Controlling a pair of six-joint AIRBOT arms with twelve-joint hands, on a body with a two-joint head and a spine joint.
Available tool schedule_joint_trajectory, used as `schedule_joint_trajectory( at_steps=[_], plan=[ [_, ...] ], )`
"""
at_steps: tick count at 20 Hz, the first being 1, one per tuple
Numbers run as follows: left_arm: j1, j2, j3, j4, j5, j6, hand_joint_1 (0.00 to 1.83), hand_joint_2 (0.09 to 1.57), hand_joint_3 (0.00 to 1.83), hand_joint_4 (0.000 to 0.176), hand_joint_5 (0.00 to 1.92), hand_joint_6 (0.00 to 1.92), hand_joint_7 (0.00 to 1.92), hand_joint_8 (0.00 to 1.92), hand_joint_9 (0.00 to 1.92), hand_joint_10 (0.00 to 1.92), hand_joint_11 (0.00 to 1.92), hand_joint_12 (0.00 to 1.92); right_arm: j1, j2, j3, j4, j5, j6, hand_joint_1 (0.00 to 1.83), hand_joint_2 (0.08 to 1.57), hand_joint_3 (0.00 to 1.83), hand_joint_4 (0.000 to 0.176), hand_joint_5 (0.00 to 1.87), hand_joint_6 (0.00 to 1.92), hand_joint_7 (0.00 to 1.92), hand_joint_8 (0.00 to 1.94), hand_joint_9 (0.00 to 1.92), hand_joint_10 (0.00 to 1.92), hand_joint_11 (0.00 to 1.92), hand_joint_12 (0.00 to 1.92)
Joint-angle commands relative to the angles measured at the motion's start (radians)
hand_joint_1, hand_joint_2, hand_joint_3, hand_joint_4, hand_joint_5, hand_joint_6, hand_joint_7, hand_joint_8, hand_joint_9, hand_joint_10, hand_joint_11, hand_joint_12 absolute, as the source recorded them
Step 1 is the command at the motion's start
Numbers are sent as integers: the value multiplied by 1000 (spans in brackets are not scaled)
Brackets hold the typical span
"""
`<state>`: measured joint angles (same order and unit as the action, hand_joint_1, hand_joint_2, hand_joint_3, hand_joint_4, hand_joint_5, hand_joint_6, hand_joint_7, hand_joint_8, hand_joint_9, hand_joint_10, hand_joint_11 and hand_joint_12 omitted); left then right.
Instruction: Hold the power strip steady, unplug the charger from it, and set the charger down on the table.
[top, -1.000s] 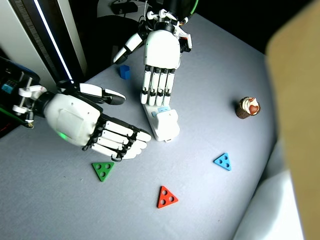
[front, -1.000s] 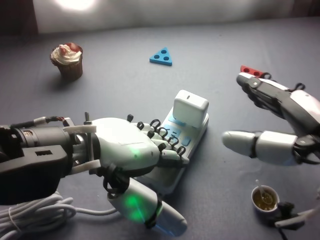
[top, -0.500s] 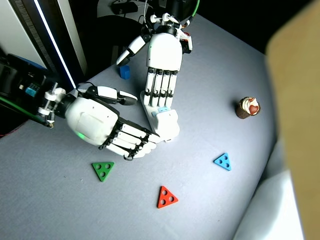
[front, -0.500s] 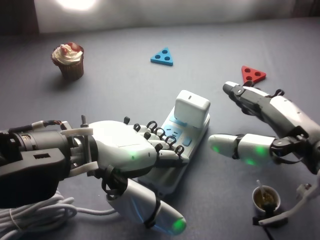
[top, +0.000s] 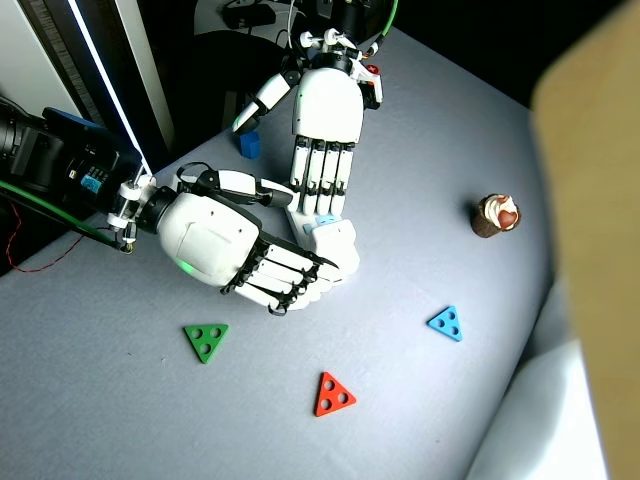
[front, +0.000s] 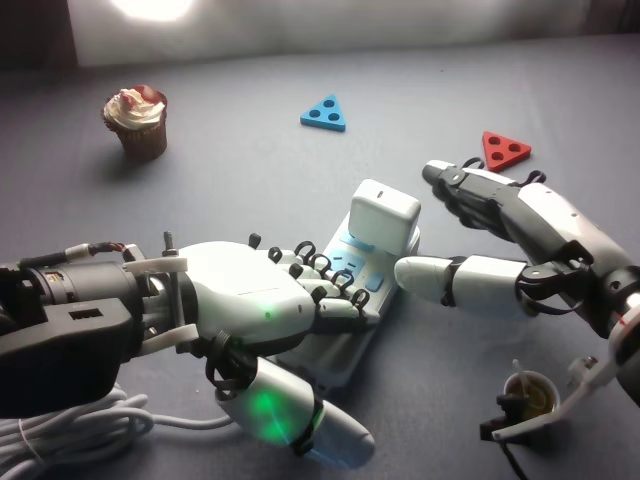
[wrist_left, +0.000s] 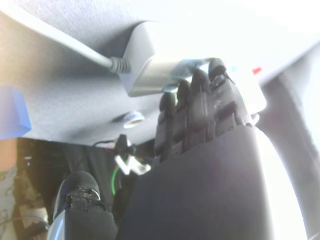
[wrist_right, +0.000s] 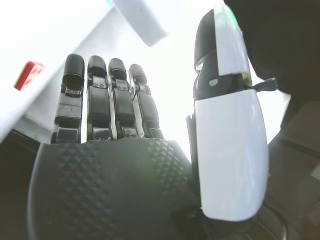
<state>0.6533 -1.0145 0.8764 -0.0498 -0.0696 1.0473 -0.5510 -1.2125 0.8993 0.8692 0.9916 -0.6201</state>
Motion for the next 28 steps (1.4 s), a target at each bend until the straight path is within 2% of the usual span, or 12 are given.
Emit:
schedule_joint_trajectory(
  at_steps=[1, 5, 12, 21, 28],
  plan=[
    [2, -14, 1, -5, -29, -1, 0, 972, 7, 0, 142, 0, 119, 0, 80, 0, 32, 24, 20, 3, 3, -50, 83, 4, 1059, 993, 2, 0, 332, 10, 361, 16, 352, 19, 107, 643],
    [2, -12, -1, -7, -20, -1, 0, 981, 9, 0, 129, 0, 108, 0, 72, 0, 24, 20, 48, -22, 26, 7, 65, -24, 1055, 1004, 1, 0, 344, 3, 383, 5, 382, 8, 132, 631],
    [5, -5, -8, -11, -10, 0, 0, 989, 7, 0, 130, 3, 114, 2, 78, 3, 32, 22, 65, -69, 79, 35, 57, -43, 1028, 1018, 4, 0, 375, 6, 403, 4, 387, 3, 125, 633],
    [6, -1, -8, -16, -4, 0, 0, 990, 3, 0, 132, 0, 123, 1, 91, 3, 42, 23, 87, -143, 175, 36, 30, -61, 1093, 1007, 0, 0, 610, 12, 670, 17, 655, 17, 314, 716],
    [6, 3, -9, -17, 1, 0, 0, 990, 2, 0, 133, 2, 120, 2, 92, 3, 40, 22, 96, -159, 195, 35, 18, -74, 1110, 1038, 2, 0, 665, 5, 742, 6, 718, 7, 351, 727]
  ],
)
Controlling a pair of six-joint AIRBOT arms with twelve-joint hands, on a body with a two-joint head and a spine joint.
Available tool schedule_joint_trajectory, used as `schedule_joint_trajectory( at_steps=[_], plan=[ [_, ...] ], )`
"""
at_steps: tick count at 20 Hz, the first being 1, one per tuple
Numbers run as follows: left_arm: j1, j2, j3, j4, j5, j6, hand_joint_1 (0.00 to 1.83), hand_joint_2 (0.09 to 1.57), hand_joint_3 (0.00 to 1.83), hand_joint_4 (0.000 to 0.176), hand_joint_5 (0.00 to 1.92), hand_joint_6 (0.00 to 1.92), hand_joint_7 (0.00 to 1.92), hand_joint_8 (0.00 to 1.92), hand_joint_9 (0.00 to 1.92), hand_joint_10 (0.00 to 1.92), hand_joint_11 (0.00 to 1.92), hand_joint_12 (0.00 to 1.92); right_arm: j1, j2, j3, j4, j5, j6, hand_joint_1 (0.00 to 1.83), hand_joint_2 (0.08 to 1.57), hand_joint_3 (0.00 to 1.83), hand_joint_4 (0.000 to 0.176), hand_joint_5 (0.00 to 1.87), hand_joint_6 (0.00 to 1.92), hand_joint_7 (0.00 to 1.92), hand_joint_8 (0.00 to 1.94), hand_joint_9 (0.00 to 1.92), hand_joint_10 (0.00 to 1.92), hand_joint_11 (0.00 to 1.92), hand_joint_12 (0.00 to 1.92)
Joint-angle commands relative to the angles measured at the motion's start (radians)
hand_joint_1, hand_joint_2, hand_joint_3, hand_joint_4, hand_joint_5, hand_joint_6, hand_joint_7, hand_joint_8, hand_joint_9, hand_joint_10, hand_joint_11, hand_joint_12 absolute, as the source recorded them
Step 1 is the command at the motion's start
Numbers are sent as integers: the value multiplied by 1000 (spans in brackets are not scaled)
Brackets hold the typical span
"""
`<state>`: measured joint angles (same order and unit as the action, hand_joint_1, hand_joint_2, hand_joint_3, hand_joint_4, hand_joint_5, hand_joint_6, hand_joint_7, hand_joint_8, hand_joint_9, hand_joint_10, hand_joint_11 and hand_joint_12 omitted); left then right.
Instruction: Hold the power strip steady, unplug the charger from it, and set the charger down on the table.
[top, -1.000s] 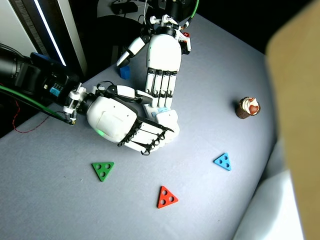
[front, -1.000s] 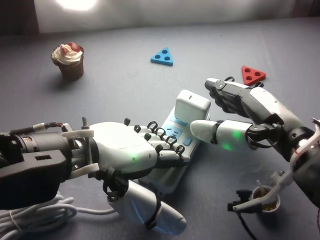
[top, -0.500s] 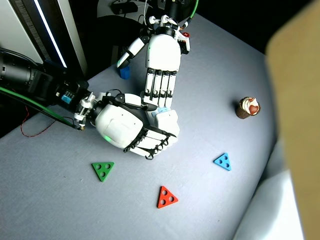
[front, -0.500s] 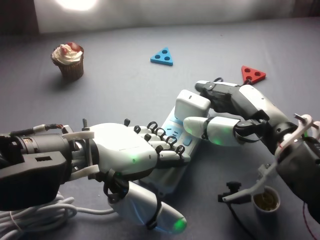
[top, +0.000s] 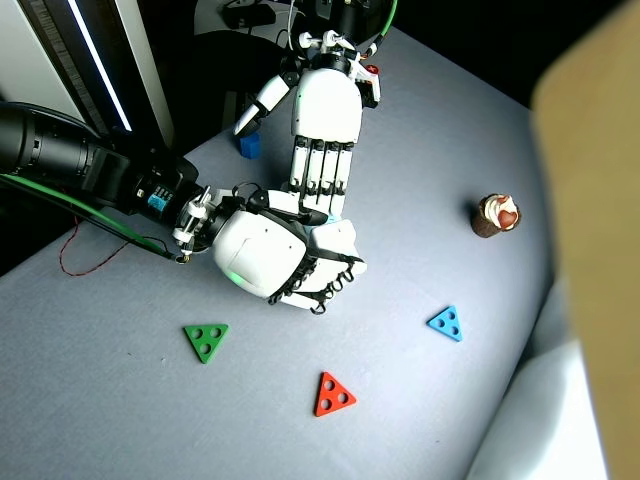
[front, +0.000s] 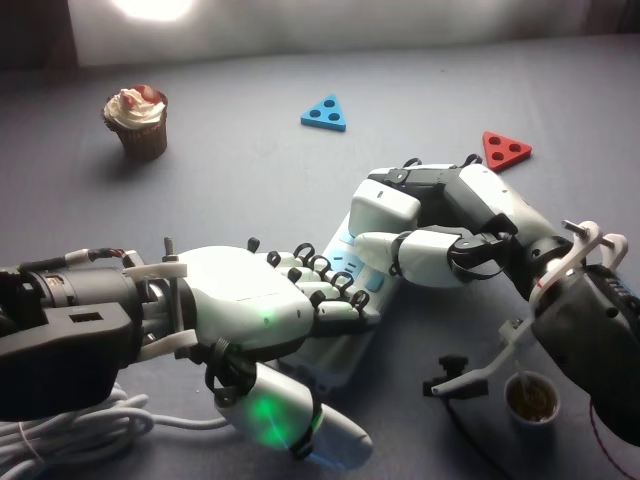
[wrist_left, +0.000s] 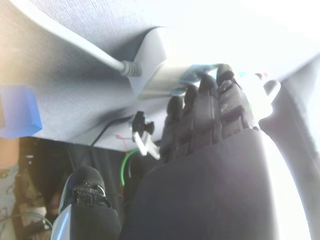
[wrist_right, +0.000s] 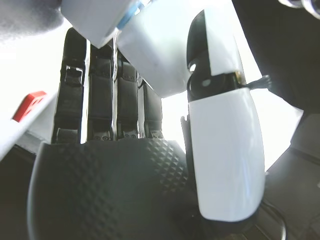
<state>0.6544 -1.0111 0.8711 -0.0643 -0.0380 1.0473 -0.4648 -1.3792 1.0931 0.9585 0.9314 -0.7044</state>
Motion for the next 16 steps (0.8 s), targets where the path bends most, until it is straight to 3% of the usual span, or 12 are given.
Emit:
schedule_joint_trajectory(
  at_steps=[1, 3, 4, 5, 9, 16],
  plan=[
    [4, -1, -3, -3, -30, 0, 0, 1012, 11, 0, 138, 4, 124, 4, 92, 3, 40, 21, 10, 8, 0, -56, 78, 9, 1146, 1021, 0, 0, 760, 4, 868, 5, 850, 9, 460, 744],
    [4, -1, -4, -3, -29, 0, 0, 1012, 7, 0, 142, 4, 133, 6, 103, 6, 49, 25, 10, 8, -1, -63, 77, 9, 1143, 1049, 2, 0, 875, 20, 938, 12, 918, 14, 497, 777],
    [4, 0, -4, -5, -29, 0, 0, 1003, 3, 0, 147, 6, 140, 9, 108, 8, 53, 26, 10, 8, -1, -67, 77, 8, 1225, 1047, 0, 16, 1057, 649, 1160, 425, 1050, 15, 588, 819],
    [4, 0, -4, -5, -29, 0, 0, 1000, 1, 0, 148, 6, 141, 8, 110, 8, 54, 26, 10, 8, 0, -75, 77, 7, 1239, 1052, 4, 31, 1088, 801, 1157, 592, 1102, 13, 607, 855],
    [4, 1, -3, -5, -28, 0, 0, 1001, 0, 0, 131, 1, 124, 0, 89, 0, 34, 17, 10, 8, 0, -118, 82, 6, 1245, 1049, 0, 39, 1124, 774, 1168, 636, 1181, 7, 636, 960],
    [4, 5, -3, -17, -11, 0, 0, 999, 0, 0, 142, 8, 130, 7, 96, 7, 42, 19, 10, 8, 11, -231, 135, 6, 1243, 1052, 1, 43, 1113, 779, 1153, 674, 1160, 1, 623, 969]
  ],
)
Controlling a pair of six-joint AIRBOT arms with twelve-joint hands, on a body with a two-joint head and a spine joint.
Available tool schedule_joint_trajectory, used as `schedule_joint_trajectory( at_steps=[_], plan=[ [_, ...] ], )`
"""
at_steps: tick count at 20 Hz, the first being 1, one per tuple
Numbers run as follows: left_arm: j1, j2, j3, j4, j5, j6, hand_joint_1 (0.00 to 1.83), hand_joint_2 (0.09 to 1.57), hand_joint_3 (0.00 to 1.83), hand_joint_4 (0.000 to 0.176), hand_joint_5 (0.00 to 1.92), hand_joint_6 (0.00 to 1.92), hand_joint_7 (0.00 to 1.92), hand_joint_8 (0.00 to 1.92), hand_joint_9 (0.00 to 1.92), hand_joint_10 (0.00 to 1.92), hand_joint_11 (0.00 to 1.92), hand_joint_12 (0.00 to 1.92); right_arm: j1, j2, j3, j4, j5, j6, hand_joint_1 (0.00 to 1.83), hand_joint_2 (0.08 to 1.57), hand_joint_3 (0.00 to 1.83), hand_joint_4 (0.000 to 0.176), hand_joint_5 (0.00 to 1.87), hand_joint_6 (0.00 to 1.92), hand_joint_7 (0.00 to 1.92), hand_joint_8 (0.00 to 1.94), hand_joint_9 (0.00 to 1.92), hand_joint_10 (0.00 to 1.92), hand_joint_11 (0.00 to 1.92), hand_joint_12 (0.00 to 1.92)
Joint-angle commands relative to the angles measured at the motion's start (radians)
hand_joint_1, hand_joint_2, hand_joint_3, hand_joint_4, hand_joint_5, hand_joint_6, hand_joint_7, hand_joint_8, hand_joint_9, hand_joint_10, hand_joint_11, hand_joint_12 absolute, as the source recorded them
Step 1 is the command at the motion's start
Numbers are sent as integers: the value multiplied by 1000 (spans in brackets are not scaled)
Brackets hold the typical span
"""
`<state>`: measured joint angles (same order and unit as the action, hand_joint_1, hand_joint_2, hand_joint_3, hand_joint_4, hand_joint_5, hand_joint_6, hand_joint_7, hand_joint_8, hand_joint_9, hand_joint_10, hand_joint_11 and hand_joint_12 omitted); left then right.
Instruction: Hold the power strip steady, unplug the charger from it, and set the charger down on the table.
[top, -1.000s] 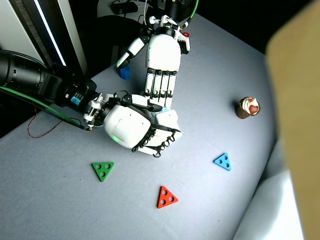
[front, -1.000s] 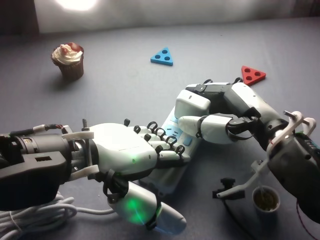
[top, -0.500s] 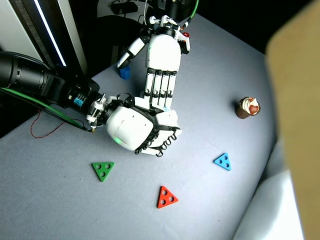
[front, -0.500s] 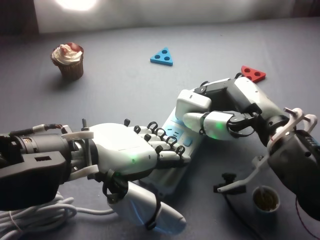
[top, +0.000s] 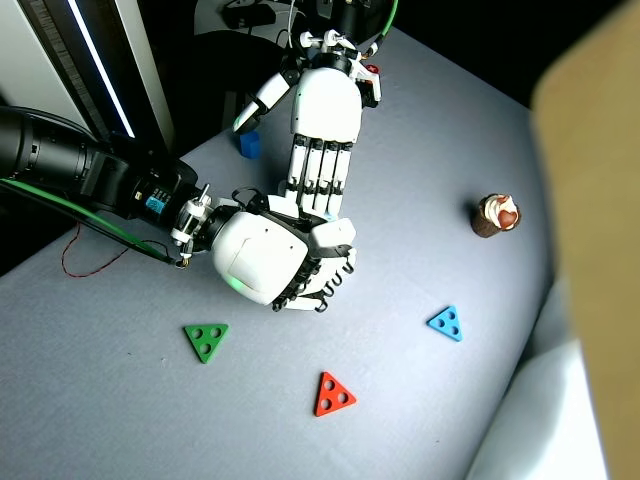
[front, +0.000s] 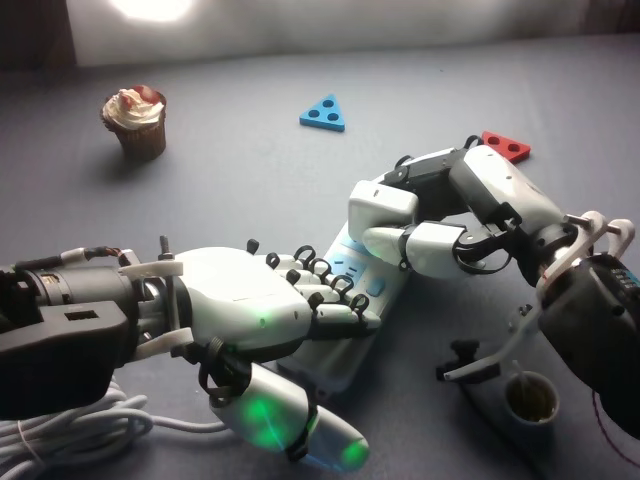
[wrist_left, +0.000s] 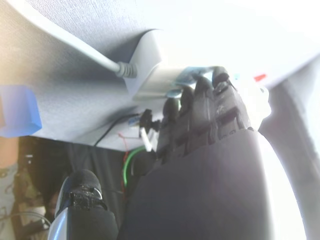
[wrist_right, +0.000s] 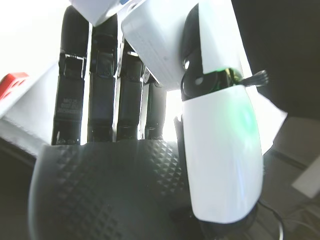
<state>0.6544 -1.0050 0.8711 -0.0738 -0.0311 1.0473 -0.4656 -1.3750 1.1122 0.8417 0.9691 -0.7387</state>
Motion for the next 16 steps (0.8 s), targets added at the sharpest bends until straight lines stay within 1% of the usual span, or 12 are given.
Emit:
schedule_joint_trajectory(
  at_steps=[1, 3, 5, 7, 9, 10, 11, 14, 16],
  plan=[
    [4, -2, -3, -9, -11, 0, 0, 997, 0, 0, 133, 3, 120, 2, 84, 2, 34, 15, 11, 4, -7, -117, 103, 41, 1241, 1057, 0, 43, 1102, 796, 1136, 707, 1153, 0, 604, 979],
    [4, -2, -3, -12, 1, 0, 0, 997, 0, 0, 123, 1, 115, 0, 81, 0, 31, 14, 11, 4, -5, -117, 121, 41, 1239, 1060, 0, 43, 1089, 820, 1140, 697, 1153, 2, 602, 984],
    [4, -2, -3, -16, 13, 0, 0, 1009, 4, 0, 121, 0, 110, 0, 77, 0, 21, 9, 13, 4, -2, -120, 144, 41, 1241, 1054, 0, 45, 1110, 780, 1148, 687, 1159, 4, 612, 974],
    [3, -4, -1, -23, 49, 0, 0, 1019, 7, 0, 131, 5, 116, 5, 85, 4, 25, 10, 17, 4, 2, -141, 162, 41, 1240, 1058, 1, 44, 1098, 792, 1136, 719, 1165, 4, 609, 1000],
    [3, -7, -2, -27, 64, 0, 0, 1009, 1, 0, 132, 4, 122, 7, 91, 6, 34, 14, 19, 4, -2, -173, 176, 41, 1242, 1055, 0, 43, 1100, 793, 1151, 686, 1176, 6, 622, 992],
    [3, -7, -3, -27, 64, 0, 0, 1013, 3, 0, 118, 0, 115, 3, 85, 3, 28, 11, 19, 4, -8, -183, 176, 41, 1239, 1060, 1, 44, 1090, 805, 1133, 722, 1165, 1, 617, 988],
    [3, -7, -4, -27, 64, 0, 0, 1016, 4, 0, 122, 3, 121, 5, 90, 5, 30, 12, 20, 4, -13, -190, 176, 41, 1238, 1061, 1, 42, 1081, 819, 1138, 717, 1167, 2, 618, 988],
    [2, -7, -3, -27, 56, 0, 0, 1015, 2, 0, 135, 7, 129, 6, 101, 8, 45, 18, 20, 16, -45, -233, 172, 41, 1247, 1045, 0, 41, 1134, 757, 1173, 625, 1183, 3, 639, 973],
    [0, -7, -4, -28, 56, 0, 0, 1013, 1, 0, 127, 3, 122, 2, 96, 4, 37, 14, 14, 50, -64, -247, 174, 41, 1247, 1044, 0, 44, 1133, 748, 1178, 627, 1179, 2, 634, 969]
  ],
)
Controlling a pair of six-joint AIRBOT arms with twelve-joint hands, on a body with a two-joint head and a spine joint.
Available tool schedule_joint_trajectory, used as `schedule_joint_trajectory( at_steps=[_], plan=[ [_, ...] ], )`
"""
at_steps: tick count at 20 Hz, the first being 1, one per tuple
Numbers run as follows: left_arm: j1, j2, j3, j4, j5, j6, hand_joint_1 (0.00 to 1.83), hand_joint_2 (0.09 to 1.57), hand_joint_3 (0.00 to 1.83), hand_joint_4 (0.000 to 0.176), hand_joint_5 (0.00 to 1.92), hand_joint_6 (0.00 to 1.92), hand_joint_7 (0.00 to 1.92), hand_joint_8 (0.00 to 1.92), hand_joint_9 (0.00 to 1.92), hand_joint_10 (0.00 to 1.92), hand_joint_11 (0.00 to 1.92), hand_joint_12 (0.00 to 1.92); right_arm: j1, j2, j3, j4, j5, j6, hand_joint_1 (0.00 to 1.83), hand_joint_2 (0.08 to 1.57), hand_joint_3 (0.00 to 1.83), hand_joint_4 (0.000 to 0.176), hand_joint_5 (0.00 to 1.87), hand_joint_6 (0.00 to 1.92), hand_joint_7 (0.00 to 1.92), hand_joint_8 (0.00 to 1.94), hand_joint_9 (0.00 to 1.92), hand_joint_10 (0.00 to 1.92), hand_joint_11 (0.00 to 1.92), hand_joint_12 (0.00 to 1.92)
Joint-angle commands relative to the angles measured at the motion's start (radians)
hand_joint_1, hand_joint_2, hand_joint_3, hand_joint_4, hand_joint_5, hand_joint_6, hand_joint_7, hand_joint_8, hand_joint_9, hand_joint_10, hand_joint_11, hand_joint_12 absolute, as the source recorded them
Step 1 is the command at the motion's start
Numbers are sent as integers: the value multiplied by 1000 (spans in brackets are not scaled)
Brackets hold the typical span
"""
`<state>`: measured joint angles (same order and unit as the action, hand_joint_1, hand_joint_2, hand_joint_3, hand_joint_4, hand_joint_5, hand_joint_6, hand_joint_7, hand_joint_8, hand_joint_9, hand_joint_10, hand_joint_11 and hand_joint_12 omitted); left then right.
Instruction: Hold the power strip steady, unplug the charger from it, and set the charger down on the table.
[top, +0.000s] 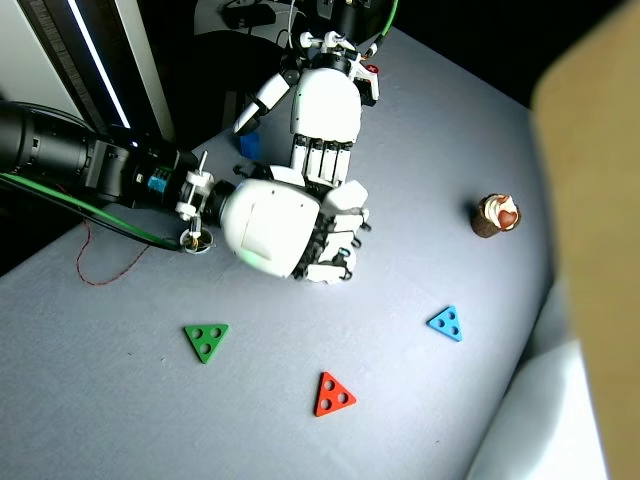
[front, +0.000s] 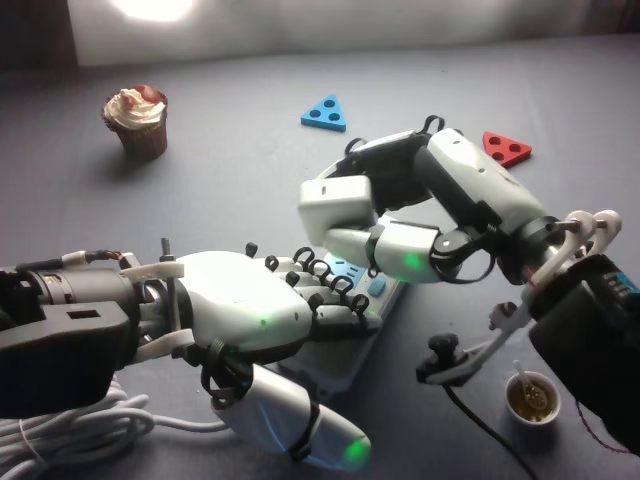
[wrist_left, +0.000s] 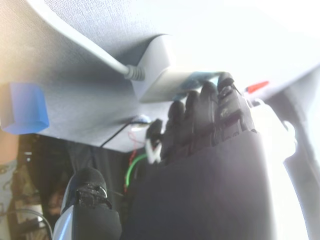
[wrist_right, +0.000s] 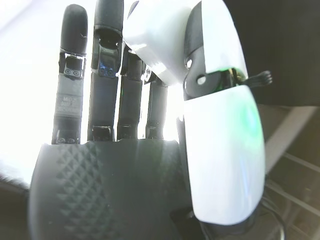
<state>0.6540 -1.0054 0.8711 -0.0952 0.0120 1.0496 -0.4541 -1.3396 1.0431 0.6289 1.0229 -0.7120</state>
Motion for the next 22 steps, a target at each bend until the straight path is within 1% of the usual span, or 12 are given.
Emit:
schedule_joint_trajectory(
  at_steps=[1, 3, 5, 7, 9, 10, 12, 14, 16, 18, 20, 22],
  plan=[
    [0, -6, -5, -7, 13, -2, 0, 1011, 0, 0, 141, 8, 135, 8, 106, 8, 42, 16, 0, 34, -3, -35, 120, 14, 1244, 1049, 1, 44, 1116, 773, 1165, 654, 1178, 1, 630, 973],
    [-2, -4, -7, -8, 13, -2, 0, 1004, 0, 0, 144, 7, 139, 7, 105, 5, 40, 14, -1, 80, -19, -46, 113, 14, 1243, 1051, 1, 41, 1100, 789, 1169, 658, 1182, 2, 634, 979],
    [-2, -3, -9, -12, 13, -2, 0, 1008, 0, 0, 138, 3, 135, 4, 107, 5, 44, 16, -8, 121, -27, -108, 102, 14, 1246, 1045, 0, 42, 1116, 774, 1189, 612, 1192, 4, 662, 960],
    [-4, -3, -10, -15, 11, -3, 0, 1006, 0, 0, 136, 2, 140, 5, 115, 8, 52, 19, -30, 178, -26, -187, 102, 14, 1247, 1045, 0, 39, 1117, 790, 1192, 587, 1187, 2, 662, 953],
    [-6, 0, -11, -16, 7, -3, 0, 1006, 0, 0, 134, 1, 136, 3, 113, 6, 50, 18, -47, 195, -9, -270, 102, 14, 1243, 1054, 1, 36, 1097, 831, 1164, 628, 1172, 4, 646, 963],
    [-8, 0, -11, -16, 7, -3, 0, 1009, 0, 0, 120, 0, 123, 0, 102, 1, 35, 12, -63, 211, 6, -346, 95, 14, 1244, 1053, 0, 35, 1107, 818, 1162, 629, 1173, 4, 645, 978],
    [-11, 1, -11, -16, 6, -3, 0, 1015, 2, 0, 122, 2, 120, 1, 106, 3, 42, 14, -73, 222, 21, -422, 91, 28, 1242, 1058, 0, 36, 1101, 828, 1144, 664, 1171, 2, 657, 944],
    [-17, 1, -10, -16, 6, -3, 0, 1011, 0, 0, 125, 3, 124, 2, 108, 3, 41, 14, -89, 233, 57, -549, 89, 51, 1244, 1058, 0, 23, 1099, 850, 1147, 639, 1165, 0, 655, 941],
    [-22, 1, -10, -16, 6, -3, 0, 1016, 2, 0, 126, 3, 128, 4, 113, 4, 48, 16, -100, 235, 89, -648, 85, 76, 1243, 1056, 1, 33, 1101, 832, 1150, 647, 1177, 2, 676, 936],
    [-24, 1, -10, -17, 6, -3, 0, 1014, 1, 0, 120, 0, 122, 0, 108, 1, 47, 15, -110, 235, 118, -750, 83, 105, 1242, 1057, 1, 32, 1091, 852, 1156, 633, 1177, 1, 683, 932],
    [-25, 1, -10, -18, 6, -3, 0, 1017, 2, 0, 112, 0, 113, 0, 97, 0, 39, 12, -122, 235, 146, -846, 82, 121, 1244, 1052, 0, 38, 1092, 828, 1187, 599, 1188, 2, 732, 900],
    [-26, 1, -10, -18, 6, -3, 0, 1017, 1, 0, 122, 4, 122, 4, 103, 3, 41, 13, -134, 235, 160, -879, 79, 122, 1239, 1070, 0, 18, 1010, 944, 1182, 625, 1169, 2, 740, 828]
  ],
)
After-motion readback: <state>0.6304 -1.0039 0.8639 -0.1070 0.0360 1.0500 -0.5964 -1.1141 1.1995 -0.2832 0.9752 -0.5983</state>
